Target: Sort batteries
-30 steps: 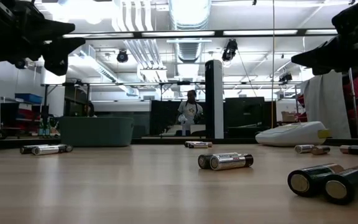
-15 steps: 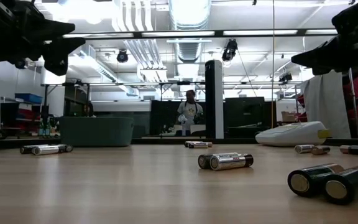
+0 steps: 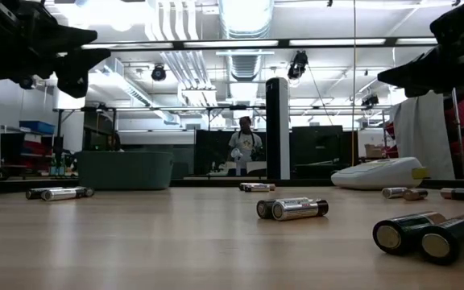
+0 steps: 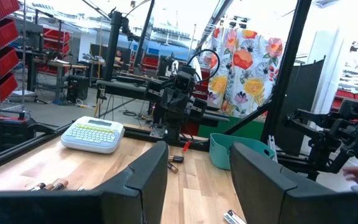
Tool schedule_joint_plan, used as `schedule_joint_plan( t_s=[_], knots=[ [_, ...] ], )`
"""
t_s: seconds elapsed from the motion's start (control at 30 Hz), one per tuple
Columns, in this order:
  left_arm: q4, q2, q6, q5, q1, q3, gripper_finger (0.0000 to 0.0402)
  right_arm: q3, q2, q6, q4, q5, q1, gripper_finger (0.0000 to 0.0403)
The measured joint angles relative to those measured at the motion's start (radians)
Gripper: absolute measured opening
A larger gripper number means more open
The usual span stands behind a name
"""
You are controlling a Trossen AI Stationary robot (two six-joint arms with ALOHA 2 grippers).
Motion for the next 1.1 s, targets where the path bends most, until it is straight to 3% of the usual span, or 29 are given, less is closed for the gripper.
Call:
schedule_joint_plan(
  t_s=[0.33, 0.5, 0.67, 0.9, 1.1],
  knots=[
    [0.006, 0.0, 0.035, -0.012, 0.0, 0.0, 0.0153, 0.0, 0.0, -0.001, 0.0, 0.0, 0.0, 0.0013],
    [0.085, 0.0, 0.03, -0.013, 0.0, 0.0, 0.0153, 0.0, 0.0, 0.004, 0.0, 0.0, 0.0, 0.0013],
    [0.213, 0.0, -0.029, -0.015, 0.0, 0.0, 0.0153, 0.0, 0.0, 0.189, 0.075, 0.002, -0.002, 0.0013],
    [0.264, 0.0, -0.17, -0.015, 0.0, 0.0, 0.0153, 0.0, 0.0, 0.243, 0.143, 0.003, -0.002, 0.0013],
    [0.264, 0.0, -0.166, -0.019, 0.0, 0.0, 0.0153, 0.0, 0.0, 0.238, 0.222, 0.003, -0.003, 0.0013]
  ],
)
